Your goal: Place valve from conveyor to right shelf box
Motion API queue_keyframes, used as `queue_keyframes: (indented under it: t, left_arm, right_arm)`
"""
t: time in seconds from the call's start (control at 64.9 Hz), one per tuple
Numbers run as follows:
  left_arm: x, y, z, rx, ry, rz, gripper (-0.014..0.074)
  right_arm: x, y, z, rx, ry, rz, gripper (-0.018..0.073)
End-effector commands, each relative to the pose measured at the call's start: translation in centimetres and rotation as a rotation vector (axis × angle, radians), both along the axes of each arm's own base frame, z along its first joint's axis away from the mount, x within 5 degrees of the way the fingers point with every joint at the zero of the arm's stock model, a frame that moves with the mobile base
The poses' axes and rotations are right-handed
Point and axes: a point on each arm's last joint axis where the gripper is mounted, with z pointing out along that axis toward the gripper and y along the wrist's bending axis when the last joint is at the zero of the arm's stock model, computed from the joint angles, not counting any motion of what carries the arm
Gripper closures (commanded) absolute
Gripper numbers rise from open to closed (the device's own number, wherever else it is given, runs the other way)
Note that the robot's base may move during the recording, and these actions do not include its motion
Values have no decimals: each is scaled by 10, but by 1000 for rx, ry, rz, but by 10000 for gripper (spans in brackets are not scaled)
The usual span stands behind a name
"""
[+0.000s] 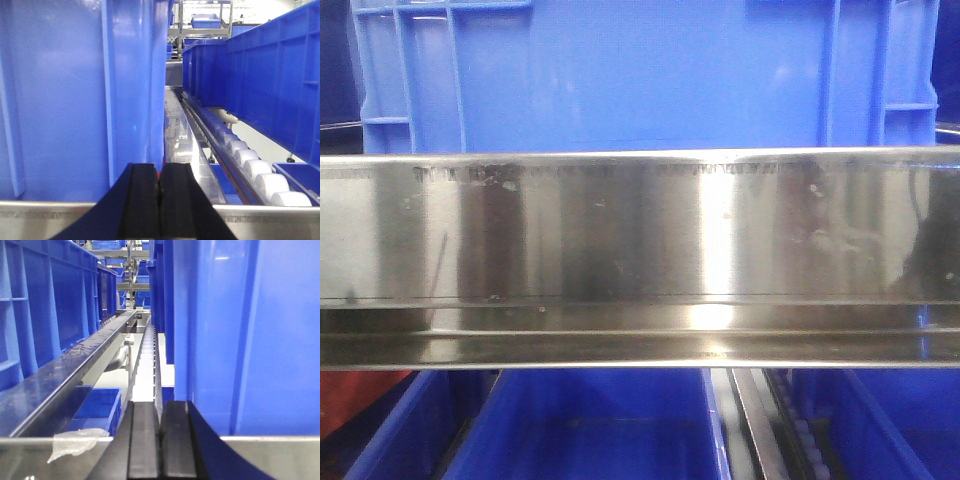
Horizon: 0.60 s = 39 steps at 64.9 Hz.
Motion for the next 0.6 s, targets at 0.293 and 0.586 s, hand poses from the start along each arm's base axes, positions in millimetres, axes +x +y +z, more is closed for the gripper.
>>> queue_keyframes:
  t: [0.293,0.586]
  left_arm:
    - [-1,0,3,-6,-25,1,708]
    - [-1,0,3,-6,-25,1,708]
  right_arm:
    - [0,-1,1,-15,-27,-7,715]
    - [0,-1,1,-15,-27,-7,715]
